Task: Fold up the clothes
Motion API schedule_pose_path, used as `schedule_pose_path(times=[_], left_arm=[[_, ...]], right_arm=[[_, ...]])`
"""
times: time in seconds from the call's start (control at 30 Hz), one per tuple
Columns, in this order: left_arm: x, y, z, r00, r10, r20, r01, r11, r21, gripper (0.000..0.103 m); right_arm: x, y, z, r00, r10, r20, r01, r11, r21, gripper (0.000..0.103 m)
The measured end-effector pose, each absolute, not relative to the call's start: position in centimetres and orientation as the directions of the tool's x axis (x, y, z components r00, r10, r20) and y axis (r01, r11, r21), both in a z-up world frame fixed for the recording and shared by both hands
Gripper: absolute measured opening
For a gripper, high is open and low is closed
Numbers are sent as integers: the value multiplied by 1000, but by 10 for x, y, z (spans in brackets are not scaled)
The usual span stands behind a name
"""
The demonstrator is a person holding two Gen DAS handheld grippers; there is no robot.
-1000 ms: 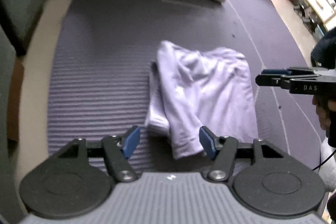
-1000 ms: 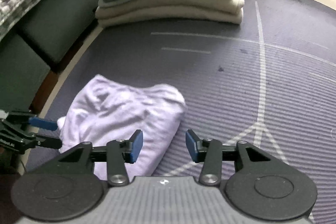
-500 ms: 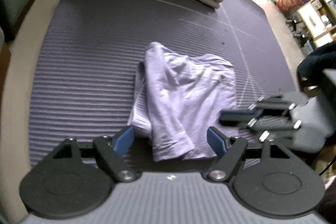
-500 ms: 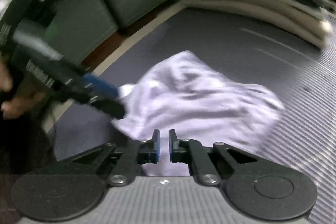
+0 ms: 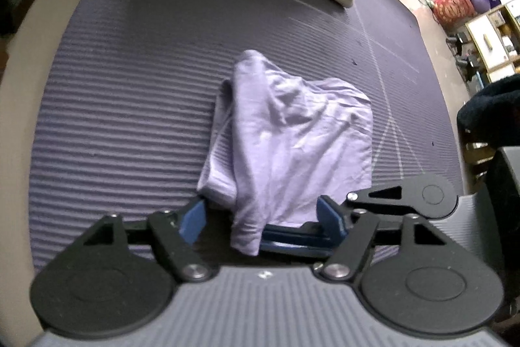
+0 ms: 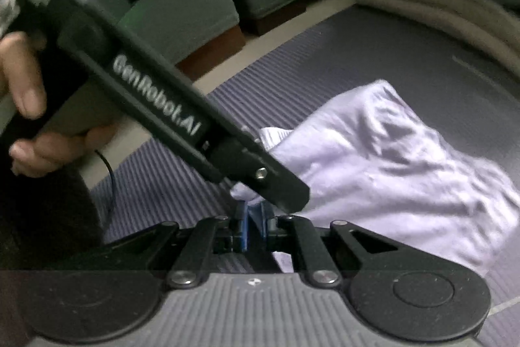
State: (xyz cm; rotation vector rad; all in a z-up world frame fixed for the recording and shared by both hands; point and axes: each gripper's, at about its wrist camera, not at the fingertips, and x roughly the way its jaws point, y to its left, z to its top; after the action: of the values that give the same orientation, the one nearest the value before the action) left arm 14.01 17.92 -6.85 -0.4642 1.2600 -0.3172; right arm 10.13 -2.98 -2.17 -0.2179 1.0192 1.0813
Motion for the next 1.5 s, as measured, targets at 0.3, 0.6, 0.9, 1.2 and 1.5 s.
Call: schedule_pose_path(times=[0.3, 0.6, 0.9, 1.2, 1.5], left_arm=[[133, 175, -73, 249, -432, -867, 2, 895, -445, 6], [123, 182, -43, 383, -341, -858, 22, 932, -361, 1], [135, 180, -46, 365, -223, -904, 15, 972, -234, 39], [168, 165, -33, 534, -388, -751, 153, 918, -365, 34], [193, 145, -79, 563, -297, -771, 137, 954, -267, 30]], right_arm=[[105, -57, -20, 84, 606, -791, -781, 533, 326, 19], [125, -108, -2, 200, 575, -793, -727, 630, 273, 30], [152, -121, 1, 321, 509, -799, -676, 714, 184, 32], [150, -110, 2, 352, 476, -806, -717, 691, 95, 32], [147, -104, -16, 374, 389, -842, -761, 647, -39, 40]])
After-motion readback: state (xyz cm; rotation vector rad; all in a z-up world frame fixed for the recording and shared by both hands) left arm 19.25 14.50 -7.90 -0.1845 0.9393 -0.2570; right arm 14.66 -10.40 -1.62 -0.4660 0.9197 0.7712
